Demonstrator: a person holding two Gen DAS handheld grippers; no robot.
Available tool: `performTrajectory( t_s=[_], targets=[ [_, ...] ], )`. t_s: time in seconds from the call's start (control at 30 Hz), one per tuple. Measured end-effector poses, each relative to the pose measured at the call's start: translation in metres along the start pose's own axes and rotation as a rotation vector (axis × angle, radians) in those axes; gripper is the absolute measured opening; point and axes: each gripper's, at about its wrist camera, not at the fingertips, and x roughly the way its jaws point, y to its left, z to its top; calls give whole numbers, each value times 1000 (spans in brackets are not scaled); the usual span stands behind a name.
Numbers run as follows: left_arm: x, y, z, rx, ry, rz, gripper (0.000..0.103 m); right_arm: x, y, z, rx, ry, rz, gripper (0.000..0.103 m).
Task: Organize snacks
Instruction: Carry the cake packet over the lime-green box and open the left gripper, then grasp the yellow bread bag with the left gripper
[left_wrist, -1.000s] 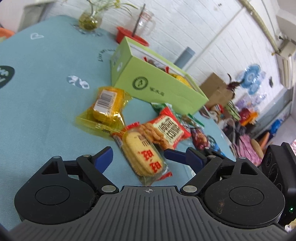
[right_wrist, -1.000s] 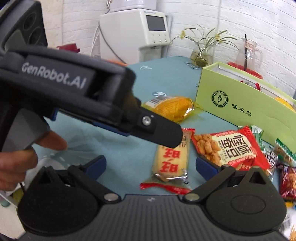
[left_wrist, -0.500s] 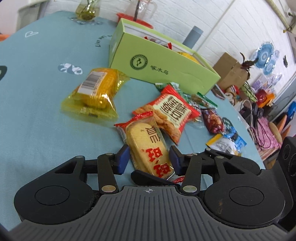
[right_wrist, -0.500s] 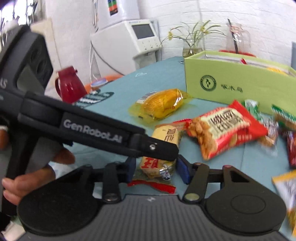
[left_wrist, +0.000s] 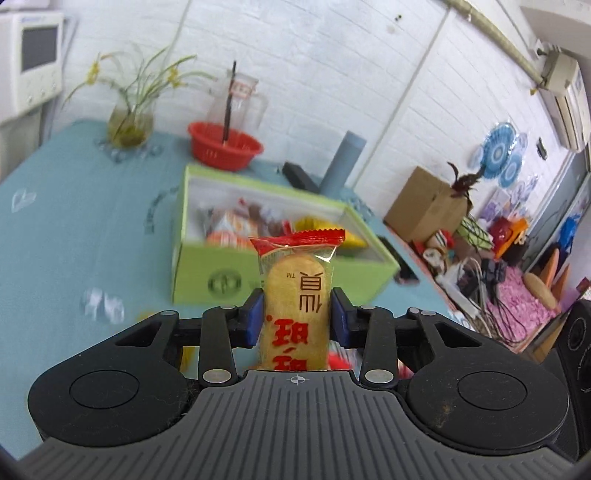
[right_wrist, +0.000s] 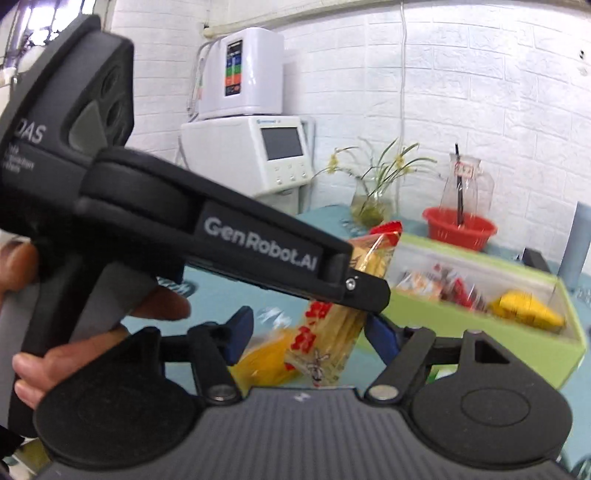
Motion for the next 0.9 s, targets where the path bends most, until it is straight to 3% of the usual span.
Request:
performTrajectory(
  t_s=[0.23, 0.43, 0.47, 0.5, 0.57, 0.63, 0.73, 0.9],
  targets=[
    [79, 28, 70, -3, 29, 57, 14, 81, -60, 39, 34, 45, 4, 74],
    [128, 45, 91, 51, 56, 148, 15, 123, -94, 39, 129, 101, 24, 77],
    [131, 47, 91, 60, 52, 167, 23, 125, -97, 38, 136, 96, 6, 81],
    [129, 48, 91, 66, 43, 168, 29, 122, -99, 36, 139, 87, -14, 88],
    [112, 50, 88, 68, -3, 159, 54, 106, -100, 33, 158, 48, -37, 93],
    [90, 49, 82, 79, -51, 154, 61, 79, -96, 29, 168, 1, -35, 95],
    [57, 50, 65, 93, -75, 152, 69, 50, -82, 17, 177, -27, -34, 95],
    [30, 69, 17, 52, 0, 186, 69, 19, -38, -25, 231, 33, 44, 95]
  ],
)
